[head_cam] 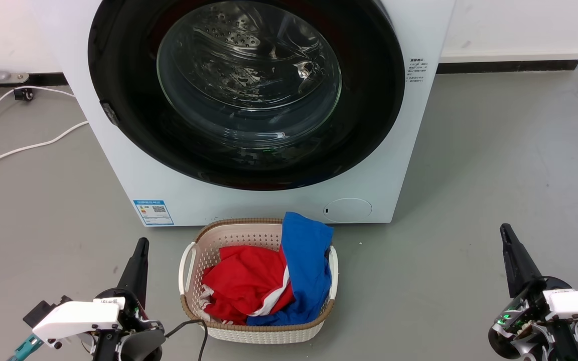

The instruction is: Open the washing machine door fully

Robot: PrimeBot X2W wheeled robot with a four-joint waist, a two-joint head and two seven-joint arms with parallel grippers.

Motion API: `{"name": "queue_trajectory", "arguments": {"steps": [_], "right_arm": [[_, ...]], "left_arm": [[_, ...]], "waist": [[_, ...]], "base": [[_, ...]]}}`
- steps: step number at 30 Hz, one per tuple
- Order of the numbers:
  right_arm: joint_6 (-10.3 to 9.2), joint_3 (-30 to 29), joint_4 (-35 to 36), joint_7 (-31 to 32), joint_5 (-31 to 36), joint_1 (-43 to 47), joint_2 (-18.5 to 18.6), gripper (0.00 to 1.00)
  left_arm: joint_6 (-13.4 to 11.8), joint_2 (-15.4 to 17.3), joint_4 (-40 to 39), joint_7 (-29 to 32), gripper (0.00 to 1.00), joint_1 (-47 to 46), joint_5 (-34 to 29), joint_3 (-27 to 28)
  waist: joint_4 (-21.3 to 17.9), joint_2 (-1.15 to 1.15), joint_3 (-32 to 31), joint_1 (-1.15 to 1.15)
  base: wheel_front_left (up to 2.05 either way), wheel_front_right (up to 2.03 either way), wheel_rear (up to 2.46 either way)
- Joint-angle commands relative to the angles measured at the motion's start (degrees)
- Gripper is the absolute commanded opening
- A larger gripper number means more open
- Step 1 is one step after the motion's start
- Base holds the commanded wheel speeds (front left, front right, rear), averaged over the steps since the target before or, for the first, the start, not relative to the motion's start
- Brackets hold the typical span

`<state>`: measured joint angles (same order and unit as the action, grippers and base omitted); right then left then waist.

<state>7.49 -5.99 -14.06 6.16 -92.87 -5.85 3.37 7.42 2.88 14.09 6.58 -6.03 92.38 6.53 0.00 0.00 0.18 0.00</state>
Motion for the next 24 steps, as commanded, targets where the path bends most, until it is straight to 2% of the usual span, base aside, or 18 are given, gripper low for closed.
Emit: {"name": "queue_trajectory", "arguments": {"steps": [1,21,22,24], "right_arm": [[0.0,-0.1,-0.1,0.2,0.2,-0.7,-0.2,0.0],[0.0,-0.2,-0.1,0.2,0.3,-0.7,-0.3,0.0],[0.0,-0.1,-0.1,0.1,0.1,0.1,-0.1,1.0],[-0.01,-0.1,-1.0,0.1,0.2,0.9,-0.2,1.0]], "left_arm": [[0.2,-0.1,0.0,0.1,0.0,-0.4,0.1,0.1],[0.2,-0.1,0.0,0.1,0.0,-0.4,0.1,0.1],[0.0,0.0,0.1,-0.1,1.0,0.1,0.0,0.0],[-0.1,-0.1,0.9,-0.1,1.0,0.8,-0.1,-0.2]], "waist": [[0.0,0.0,0.0,0.0],[0.0,0.0,0.0,0.0],[0.0,0.0,0.0,0.0],[0.0,0.0,0.0,0.0]], "base": [[0.0,0.0,0.0],[0.0,0.0,0.0],[0.0,0.0,0.0],[0.0,0.0,0.0]]}}
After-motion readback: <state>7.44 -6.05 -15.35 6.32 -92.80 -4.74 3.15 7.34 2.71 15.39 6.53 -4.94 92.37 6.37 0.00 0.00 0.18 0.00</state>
